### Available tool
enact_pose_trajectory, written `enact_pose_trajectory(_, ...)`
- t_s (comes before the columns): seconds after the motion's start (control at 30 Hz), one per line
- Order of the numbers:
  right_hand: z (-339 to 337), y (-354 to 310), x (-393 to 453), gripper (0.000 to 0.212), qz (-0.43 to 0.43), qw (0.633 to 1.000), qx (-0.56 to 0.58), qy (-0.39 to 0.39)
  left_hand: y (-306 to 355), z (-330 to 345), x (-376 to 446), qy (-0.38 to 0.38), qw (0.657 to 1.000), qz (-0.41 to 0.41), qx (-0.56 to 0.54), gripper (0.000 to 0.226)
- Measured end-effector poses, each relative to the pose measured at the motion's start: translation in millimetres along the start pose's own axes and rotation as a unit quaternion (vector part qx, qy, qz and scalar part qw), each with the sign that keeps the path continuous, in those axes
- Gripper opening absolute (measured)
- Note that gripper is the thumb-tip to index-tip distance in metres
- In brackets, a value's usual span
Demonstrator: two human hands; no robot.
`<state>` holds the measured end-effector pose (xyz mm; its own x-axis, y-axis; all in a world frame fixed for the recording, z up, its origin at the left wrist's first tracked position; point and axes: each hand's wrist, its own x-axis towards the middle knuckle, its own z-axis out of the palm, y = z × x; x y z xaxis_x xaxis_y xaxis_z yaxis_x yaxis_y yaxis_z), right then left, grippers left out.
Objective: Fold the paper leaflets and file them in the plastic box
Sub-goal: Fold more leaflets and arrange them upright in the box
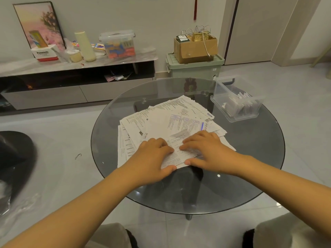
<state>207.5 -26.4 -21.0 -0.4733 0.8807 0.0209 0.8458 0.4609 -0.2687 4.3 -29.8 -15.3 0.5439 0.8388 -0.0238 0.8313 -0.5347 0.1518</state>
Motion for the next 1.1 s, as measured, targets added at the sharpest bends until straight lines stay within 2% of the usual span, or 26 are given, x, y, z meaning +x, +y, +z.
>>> enact_pose_trajectory(0.17, -1.6, 4.6, 0.2, 0.044, -0.044, 0.998, -0.038, 0.017, 1.2, -6.9, -0.4, 0.002, 1.0, 0.003, -0.016, 0.038)
enact_pose_trajectory(0.27, -3.5, 5.2, 1.6, 0.031, -0.051, 0.998, -0.031, 0.036, 2.1, -11.5, -0.6, 0.019, 0.999, 0.0, -0.027, 0.037)
enact_pose_trajectory(0.4, -6.0, 1.6, 4.6, 0.022, 0.017, 0.998, 0.027, 0.053, 4.7, -11.4, -3.9, 0.047, 0.992, -0.025, -0.118, 0.025)
enact_pose_trajectory(0.5, -5.3, -1.6, 5.0, 0.014, 0.05, 0.994, 0.085, 0.045, 3.0, -7.2, -2.3, 0.037, 0.988, -0.046, -0.144, 0.016)
enact_pose_trajectory(0.53, -4.0, -1.3, 5.6, 0.014, 0.056, 0.993, 0.092, 0.041, 1.8, -5.3, -1.6, 0.028, 0.988, -0.051, -0.141, 0.022)
enact_pose_trajectory(0.63, -0.2, 0.0, 8.1, 0.03, 0.08, 0.993, 0.082, 0.031, -3.0, -1.6, 1.0, 0.011, 0.991, -0.057, -0.117, 0.038)
enact_pose_trajectory(0.73, 1.8, 1.6, 10.4, 0.035, 0.085, 0.994, 0.06, 0.014, -6.5, 1.3, 3.2, 0.011, 0.995, -0.057, -0.082, 0.043)
enact_pose_trajectory(0.83, -1.4, 4.0, 12.0, 0.033, 0.079, 0.995, 0.053, -0.007, -7.3, 0.8, 2.2, 0.031, 0.995, -0.052, -0.079, 0.039)
enact_pose_trajectory(0.97, -6.4, 5.2, 8.5, 0.032, 0.077, 0.994, 0.069, -0.02, -3.9, -2.3, -0.5, 0.039, 0.997, -0.02, -0.056, 0.02)
enact_pose_trajectory(1.1, -10.6, 1.0, 1.5, 0.031, 0.082, 0.992, 0.095, -0.032, -0.5, -2.1, -2.5, 0.027, 0.998, -0.007, -0.064, 0.022)
